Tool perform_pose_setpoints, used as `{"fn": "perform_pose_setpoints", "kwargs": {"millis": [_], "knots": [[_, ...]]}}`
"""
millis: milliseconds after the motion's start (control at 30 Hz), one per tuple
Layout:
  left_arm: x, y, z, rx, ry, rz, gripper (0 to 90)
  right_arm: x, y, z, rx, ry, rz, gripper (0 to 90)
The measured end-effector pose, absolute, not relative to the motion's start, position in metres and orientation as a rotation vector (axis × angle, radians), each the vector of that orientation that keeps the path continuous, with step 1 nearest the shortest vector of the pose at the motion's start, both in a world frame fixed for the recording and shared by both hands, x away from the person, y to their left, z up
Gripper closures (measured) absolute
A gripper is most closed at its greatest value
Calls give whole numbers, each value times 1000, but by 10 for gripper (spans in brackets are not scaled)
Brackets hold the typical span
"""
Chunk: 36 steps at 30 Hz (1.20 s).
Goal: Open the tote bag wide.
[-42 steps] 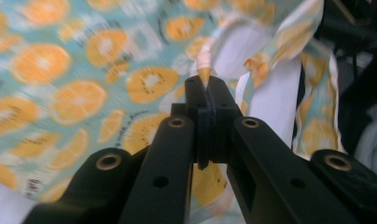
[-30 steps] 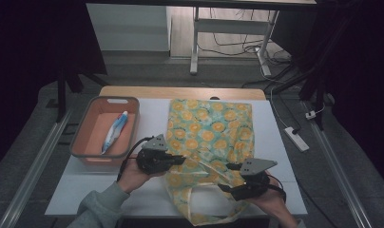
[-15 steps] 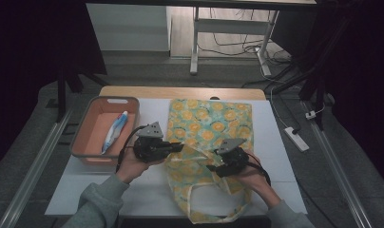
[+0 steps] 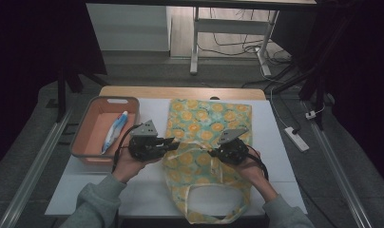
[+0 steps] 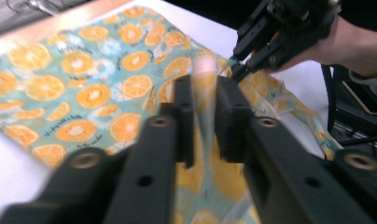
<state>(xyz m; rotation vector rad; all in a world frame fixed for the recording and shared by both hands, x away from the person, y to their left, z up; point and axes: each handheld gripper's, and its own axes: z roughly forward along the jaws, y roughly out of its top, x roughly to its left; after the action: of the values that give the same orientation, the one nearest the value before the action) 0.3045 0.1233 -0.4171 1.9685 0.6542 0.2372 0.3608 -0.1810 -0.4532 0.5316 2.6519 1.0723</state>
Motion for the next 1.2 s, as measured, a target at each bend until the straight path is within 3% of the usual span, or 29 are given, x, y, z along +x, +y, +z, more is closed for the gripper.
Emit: {"fn": "perform_pose_setpoints", "kwargs": {"millis": [133,367,767,1200], "knots": [[279,121,-401,1971,589,322,573,363,-180,-436,542,2616,1145,880],[253,92,-398,2040,439,268,508,380,-178,-443,631,2637,1193,880],[264,19,-460,2314,378,157,448,415,-183,-465,786,2634,1201,879],[293,-24,-512,2504,423,253,421,423,-188,-469,826,2614,1211,879]]}}
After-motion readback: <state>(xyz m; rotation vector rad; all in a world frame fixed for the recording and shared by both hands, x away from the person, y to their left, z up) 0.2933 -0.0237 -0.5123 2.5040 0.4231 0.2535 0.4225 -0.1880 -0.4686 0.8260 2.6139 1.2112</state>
